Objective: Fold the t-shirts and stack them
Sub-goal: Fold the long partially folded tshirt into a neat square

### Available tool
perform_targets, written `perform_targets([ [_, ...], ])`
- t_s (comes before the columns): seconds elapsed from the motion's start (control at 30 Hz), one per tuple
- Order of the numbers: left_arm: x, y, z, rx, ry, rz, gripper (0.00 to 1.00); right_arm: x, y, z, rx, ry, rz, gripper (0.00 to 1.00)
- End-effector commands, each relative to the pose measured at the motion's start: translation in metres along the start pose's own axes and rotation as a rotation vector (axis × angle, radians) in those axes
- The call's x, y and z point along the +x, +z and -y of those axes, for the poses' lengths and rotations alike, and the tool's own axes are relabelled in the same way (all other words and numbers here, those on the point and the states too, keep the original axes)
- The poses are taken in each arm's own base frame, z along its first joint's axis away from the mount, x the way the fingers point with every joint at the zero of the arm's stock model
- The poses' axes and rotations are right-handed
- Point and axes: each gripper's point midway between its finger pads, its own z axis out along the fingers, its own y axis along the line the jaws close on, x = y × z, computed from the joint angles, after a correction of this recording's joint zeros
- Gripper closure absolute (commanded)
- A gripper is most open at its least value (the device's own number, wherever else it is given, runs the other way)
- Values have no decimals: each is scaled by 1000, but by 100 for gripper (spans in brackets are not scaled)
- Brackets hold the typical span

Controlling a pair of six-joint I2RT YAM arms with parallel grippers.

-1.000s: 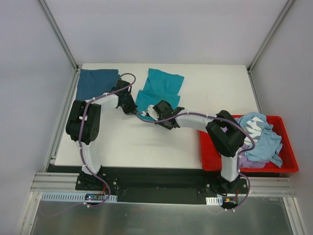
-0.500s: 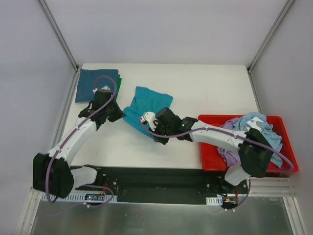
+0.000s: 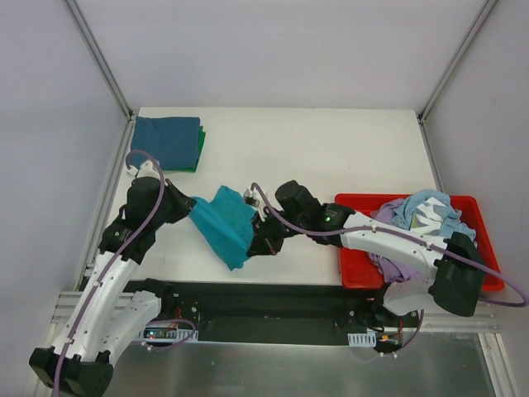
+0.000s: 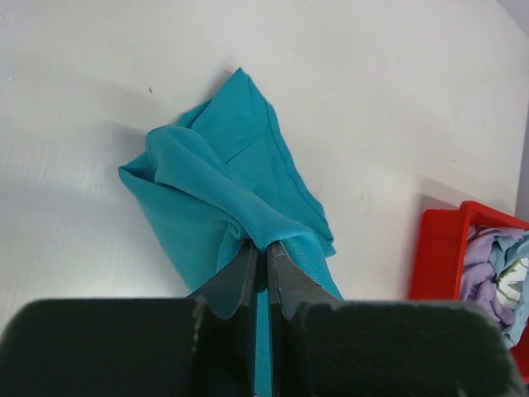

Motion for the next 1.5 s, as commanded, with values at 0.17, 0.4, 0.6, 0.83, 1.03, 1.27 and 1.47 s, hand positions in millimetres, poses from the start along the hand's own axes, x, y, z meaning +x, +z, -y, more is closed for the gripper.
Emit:
perform_targets([
  [0.17, -24, 43, 3, -121, -1, -26, 100, -2, -19, 45, 177, 125, 71, 99],
  [0.4, -37, 78, 10, -160, -3, -47, 100, -15, -38, 86, 264, 206, 130, 99],
  [0.6, -36, 115, 11, -199, 11, -99, 100, -18, -51, 133, 362, 266, 151, 99],
  [0.83, -36, 148, 24, -174, 25, -162, 100, -38, -43, 156, 339, 258, 155, 99],
  [1.03, -17, 105, -13, -254, -77, -78, 100, -35, -29, 76, 20, 87, 92, 99],
  [1.27, 9, 40, -55, -223, -198, 96, 100, -20, -16, 28, 17, -169, -32, 99],
  [1.47, 33, 17, -93, -254, -304, 188, 100, -35, -18, -3, -66, -292, 70, 99],
])
